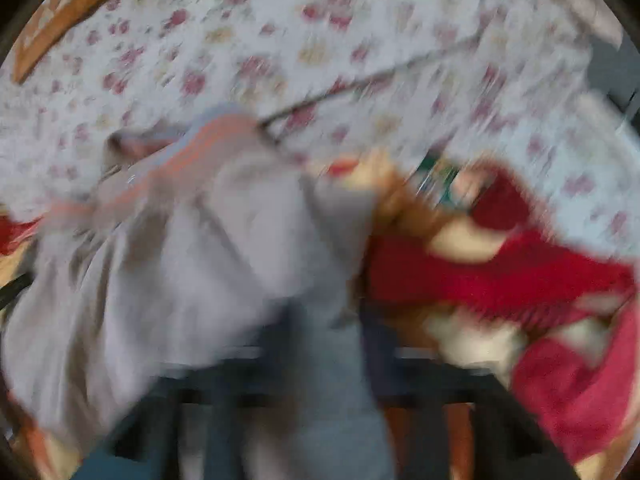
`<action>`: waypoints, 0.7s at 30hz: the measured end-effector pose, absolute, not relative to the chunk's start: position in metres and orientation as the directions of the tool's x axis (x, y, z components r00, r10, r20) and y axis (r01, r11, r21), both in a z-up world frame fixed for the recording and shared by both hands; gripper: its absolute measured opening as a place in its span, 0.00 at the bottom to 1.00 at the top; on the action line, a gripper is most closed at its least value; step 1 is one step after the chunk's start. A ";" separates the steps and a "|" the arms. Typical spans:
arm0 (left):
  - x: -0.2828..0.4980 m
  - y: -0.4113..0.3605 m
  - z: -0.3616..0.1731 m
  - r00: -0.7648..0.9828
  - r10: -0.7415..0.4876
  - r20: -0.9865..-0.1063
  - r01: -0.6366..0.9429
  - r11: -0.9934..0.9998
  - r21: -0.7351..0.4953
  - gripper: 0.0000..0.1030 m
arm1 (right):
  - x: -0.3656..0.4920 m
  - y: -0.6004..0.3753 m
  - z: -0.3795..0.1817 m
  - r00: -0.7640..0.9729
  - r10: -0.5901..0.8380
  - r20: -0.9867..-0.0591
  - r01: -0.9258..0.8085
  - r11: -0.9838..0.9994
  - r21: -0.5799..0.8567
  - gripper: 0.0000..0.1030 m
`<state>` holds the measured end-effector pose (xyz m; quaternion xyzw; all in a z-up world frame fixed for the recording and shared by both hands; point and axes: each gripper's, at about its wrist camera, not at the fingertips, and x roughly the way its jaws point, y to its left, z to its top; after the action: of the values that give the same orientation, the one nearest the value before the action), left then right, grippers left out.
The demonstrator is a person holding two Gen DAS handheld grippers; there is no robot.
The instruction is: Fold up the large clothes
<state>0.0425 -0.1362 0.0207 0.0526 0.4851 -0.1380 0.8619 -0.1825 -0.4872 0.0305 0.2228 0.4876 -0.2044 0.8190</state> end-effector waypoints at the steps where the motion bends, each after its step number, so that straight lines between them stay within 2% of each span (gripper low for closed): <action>1: 0.042 -0.135 0.021 0.492 -0.192 -0.849 0.290 0.956 -0.048 0.76 | -0.197 -0.482 0.032 0.449 -0.137 -0.883 0.550 0.821 0.153 0.07; 3: 0.042 -0.135 0.021 0.492 -0.200 -0.847 0.296 0.954 -0.052 0.76 | -0.218 -0.474 0.030 0.447 -0.195 -0.873 0.555 0.826 0.100 0.04; 7: 0.042 -0.131 0.024 0.467 -0.190 -0.863 0.284 0.957 -0.056 0.76 | -0.240 -0.476 0.017 0.425 -0.180 -0.887 0.586 0.801 0.118 0.04; 9: 0.039 -0.125 0.032 0.463 -0.195 -0.865 0.269 0.960 -0.073 0.76 | -0.243 -0.477 0.032 0.443 -0.190 -0.876 0.599 0.790 0.131 0.05; 10: 0.037 -0.123 0.036 0.462 -0.196 -0.865 0.266 0.961 -0.076 0.76 | -0.242 -0.478 0.045 0.467 -0.195 -0.863 0.609 0.778 0.154 0.07; 11: 0.034 -0.122 0.039 0.458 -0.189 -0.869 0.265 0.962 -0.070 0.76 | -0.242 -0.478 0.057 0.501 -0.192 -0.844 0.605 0.775 0.183 0.19; 12: 0.032 -0.121 0.041 0.453 -0.182 -0.873 0.268 0.962 -0.062 0.76 | -0.236 -0.476 0.068 0.530 -0.180 -0.829 0.590 0.780 0.207 0.37; 14: 0.025 -0.121 0.044 0.453 -0.177 -0.874 0.282 0.958 -0.047 0.76 | -0.216 -0.460 0.082 0.585 -0.129 -0.801 0.527 0.811 0.254 0.50; 18: 0.019 -0.118 0.048 0.470 -0.158 -0.868 0.285 0.958 -0.021 0.76 | -0.143 -0.404 0.097 0.616 0.032 -0.787 0.345 0.887 0.306 0.50; 21: 0.021 -0.111 0.050 0.459 -0.170 -0.872 0.272 0.961 -0.045 0.76 | -0.078 -0.357 0.084 0.579 0.153 -0.801 0.238 0.908 0.345 0.50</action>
<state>0.0206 -0.1108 0.0501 0.0503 0.5038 -0.1295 0.8526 -0.0781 -0.3570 0.0836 0.2134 0.4582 -0.0247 0.8625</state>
